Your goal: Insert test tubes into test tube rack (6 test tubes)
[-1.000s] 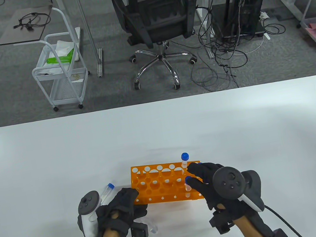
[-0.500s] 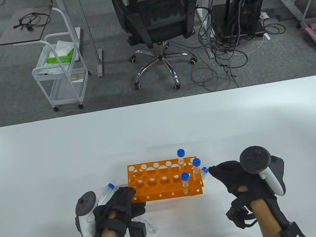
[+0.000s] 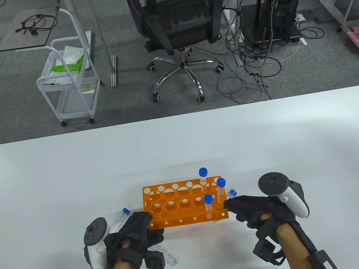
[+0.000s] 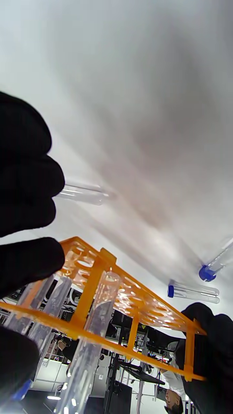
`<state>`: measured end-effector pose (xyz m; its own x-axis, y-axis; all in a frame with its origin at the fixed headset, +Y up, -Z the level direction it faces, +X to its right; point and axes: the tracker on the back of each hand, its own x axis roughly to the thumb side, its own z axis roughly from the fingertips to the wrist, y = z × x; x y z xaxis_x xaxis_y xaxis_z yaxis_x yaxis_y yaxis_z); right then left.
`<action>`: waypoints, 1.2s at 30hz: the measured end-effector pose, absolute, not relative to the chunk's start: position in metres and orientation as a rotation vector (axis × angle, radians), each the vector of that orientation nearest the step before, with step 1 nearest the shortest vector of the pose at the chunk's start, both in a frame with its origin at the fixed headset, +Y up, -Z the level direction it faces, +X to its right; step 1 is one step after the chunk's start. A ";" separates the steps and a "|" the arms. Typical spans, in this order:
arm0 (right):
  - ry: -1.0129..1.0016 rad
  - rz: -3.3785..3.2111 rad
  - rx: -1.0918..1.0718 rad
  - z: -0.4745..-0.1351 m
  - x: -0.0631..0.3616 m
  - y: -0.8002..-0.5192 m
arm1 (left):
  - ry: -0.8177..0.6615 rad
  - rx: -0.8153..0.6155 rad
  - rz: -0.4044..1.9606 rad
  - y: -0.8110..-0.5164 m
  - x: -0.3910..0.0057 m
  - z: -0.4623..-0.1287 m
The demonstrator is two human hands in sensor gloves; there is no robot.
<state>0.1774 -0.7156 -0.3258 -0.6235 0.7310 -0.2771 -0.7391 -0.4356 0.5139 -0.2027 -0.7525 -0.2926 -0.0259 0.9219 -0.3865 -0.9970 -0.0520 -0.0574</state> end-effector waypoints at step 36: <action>0.828 1.885 -0.060 -0.325 0.169 -0.730 | 0.218 -0.337 1.531 -0.754 -0.198 -0.296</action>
<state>0.1687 -0.7299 -0.3252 -0.4686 0.7907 -0.3939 -0.8252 -0.2325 0.5148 -0.1981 -0.7539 -0.2961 0.0339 0.9375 -0.3463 -0.9969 0.0072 -0.0782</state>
